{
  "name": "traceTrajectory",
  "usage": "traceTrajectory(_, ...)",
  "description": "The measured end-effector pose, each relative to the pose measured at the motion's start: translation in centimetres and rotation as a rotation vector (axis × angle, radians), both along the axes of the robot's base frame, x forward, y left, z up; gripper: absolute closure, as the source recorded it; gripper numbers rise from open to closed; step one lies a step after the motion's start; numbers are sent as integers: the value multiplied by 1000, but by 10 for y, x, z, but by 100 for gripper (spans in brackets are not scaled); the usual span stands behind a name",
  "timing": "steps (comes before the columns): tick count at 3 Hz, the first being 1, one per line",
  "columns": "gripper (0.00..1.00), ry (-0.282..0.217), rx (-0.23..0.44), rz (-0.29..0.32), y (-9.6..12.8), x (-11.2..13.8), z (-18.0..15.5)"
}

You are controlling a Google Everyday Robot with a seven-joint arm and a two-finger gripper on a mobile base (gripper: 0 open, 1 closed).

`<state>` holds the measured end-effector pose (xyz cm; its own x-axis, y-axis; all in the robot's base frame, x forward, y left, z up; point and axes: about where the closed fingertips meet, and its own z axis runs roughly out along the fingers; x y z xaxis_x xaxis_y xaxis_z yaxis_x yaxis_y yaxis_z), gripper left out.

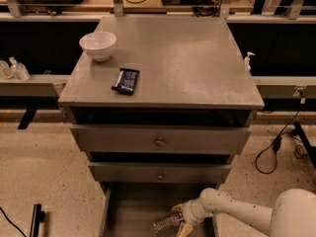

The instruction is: Pick water bottle from bottom drawer and place on counter

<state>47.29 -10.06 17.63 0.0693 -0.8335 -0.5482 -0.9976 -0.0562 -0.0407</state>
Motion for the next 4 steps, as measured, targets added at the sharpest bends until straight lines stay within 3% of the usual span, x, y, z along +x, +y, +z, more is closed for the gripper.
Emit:
traceTrajectory(2,35,0,0,0,0,0,0)
traceTrajectory(4,37,7,-18,3,-6,15,-44)
